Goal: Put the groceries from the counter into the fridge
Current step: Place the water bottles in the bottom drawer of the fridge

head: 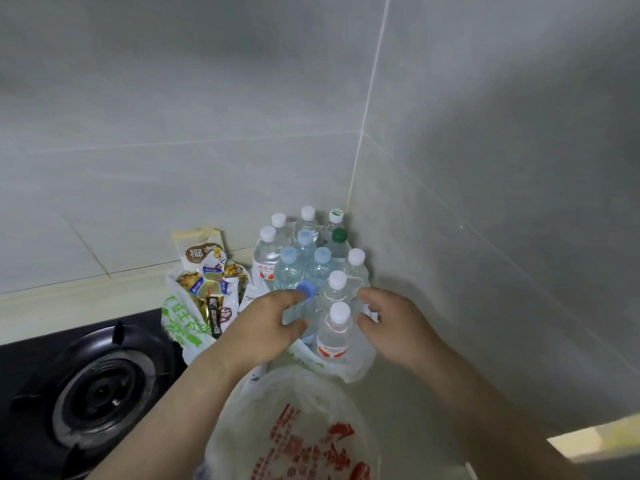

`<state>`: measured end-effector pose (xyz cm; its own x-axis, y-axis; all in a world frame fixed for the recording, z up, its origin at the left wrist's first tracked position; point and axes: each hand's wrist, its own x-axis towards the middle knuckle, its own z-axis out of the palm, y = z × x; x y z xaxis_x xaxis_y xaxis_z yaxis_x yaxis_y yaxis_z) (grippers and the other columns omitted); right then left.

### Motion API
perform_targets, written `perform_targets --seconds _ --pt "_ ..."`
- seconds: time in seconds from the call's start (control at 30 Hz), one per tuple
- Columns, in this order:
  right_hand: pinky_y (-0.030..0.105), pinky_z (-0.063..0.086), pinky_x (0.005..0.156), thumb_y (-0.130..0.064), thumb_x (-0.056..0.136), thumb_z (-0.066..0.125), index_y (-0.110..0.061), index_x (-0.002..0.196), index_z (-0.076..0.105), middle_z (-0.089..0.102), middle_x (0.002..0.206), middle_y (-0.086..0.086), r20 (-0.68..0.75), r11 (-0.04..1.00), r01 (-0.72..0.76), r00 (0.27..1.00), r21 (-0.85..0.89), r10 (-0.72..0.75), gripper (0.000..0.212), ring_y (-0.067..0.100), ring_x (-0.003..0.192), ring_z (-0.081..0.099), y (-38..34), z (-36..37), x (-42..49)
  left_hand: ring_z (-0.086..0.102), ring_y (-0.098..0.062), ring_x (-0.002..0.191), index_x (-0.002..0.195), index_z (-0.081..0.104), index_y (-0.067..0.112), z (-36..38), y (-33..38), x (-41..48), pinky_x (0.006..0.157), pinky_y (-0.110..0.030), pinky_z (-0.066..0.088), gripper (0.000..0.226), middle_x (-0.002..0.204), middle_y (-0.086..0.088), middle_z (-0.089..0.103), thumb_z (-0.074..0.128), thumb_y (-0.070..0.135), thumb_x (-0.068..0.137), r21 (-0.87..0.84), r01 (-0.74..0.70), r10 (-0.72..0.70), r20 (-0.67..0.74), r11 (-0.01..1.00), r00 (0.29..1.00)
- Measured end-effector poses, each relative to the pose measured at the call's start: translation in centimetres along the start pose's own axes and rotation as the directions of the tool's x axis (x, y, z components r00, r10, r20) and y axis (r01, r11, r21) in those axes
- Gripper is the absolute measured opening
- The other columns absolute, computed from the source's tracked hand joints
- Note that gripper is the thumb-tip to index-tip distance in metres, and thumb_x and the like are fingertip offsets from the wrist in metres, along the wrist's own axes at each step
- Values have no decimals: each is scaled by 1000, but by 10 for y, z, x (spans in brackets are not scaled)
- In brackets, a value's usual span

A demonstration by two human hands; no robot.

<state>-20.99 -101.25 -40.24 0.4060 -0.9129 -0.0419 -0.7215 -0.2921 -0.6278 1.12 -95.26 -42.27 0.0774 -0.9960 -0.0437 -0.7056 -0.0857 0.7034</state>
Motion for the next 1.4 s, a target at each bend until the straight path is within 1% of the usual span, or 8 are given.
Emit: perform_targets --seconds 0.2,0.33,0.47,0.67,0.83,1.03,1.2,1.4 --pt "23 46 96 -31 83 75 -26 127 63 61 114 -16 65 994 37 997 100 -44 46 4 108 58 16 9 26 59 -9 81 111 68 17 30 2 21 81 -32 52 42 90 6 60 74 34 74 -67 -45 37 -116 997 993" --pt "28 51 92 -25 83 74 -24 116 68 67 107 -13 9 984 64 998 166 -67 33 7 99 64 29 16 35 51 1 66 95 68 17 36 1 27 66 -24 46 33 77 13 53 71 35 69 -42 -68 58 -211 997 976" --pt "34 53 90 -15 89 68 -16 108 69 71 102 -1 -93 969 73 994 234 -53 19 14 95 66 32 18 53 60 -2 74 96 68 23 49 7 24 68 -18 49 31 80 13 61 76 41 72 -71 -47 30 -226 996 974" --pt "26 44 103 -15 89 69 -17 124 65 64 114 -14 52 937 13 998 348 -33 35 5 116 60 28 19 80 65 -14 89 115 63 37 69 18 19 80 -35 55 57 100 10 69 60 63 64 -103 21 -34 -135 994 990" --pt "30 49 102 -16 84 75 -20 116 69 72 112 -9 106 937 17 993 348 -57 33 2 107 65 35 27 96 63 -13 93 113 68 32 77 25 22 73 -23 43 39 101 11 71 78 36 76 -7 32 -33 -234 999 972" --pt "33 51 91 -16 78 78 -26 97 69 68 93 -17 163 966 41 983 256 -85 23 2 99 63 43 35 104 62 -17 92 112 62 32 86 25 19 76 -30 47 39 96 7 69 76 41 77 -15 98 -99 -227 995 969" --pt "39 51 91 -21 77 80 -26 95 66 67 95 -14 151 973 68 983 220 -103 23 11 99 62 44 39 105 58 -11 94 109 68 28 87 21 20 79 -24 44 39 102 11 68 81 34 73 -69 64 -76 -184 996 980" --pt "29 47 81 -19 81 77 -35 73 56 59 76 -19 168 974 105 976 198 -140 28 -4 76 54 43 36 102 58 3 83 94 73 32 80 14 18 79 -23 48 29 90 21 68 85 31 68 -162 83 -109 -158 983 981"
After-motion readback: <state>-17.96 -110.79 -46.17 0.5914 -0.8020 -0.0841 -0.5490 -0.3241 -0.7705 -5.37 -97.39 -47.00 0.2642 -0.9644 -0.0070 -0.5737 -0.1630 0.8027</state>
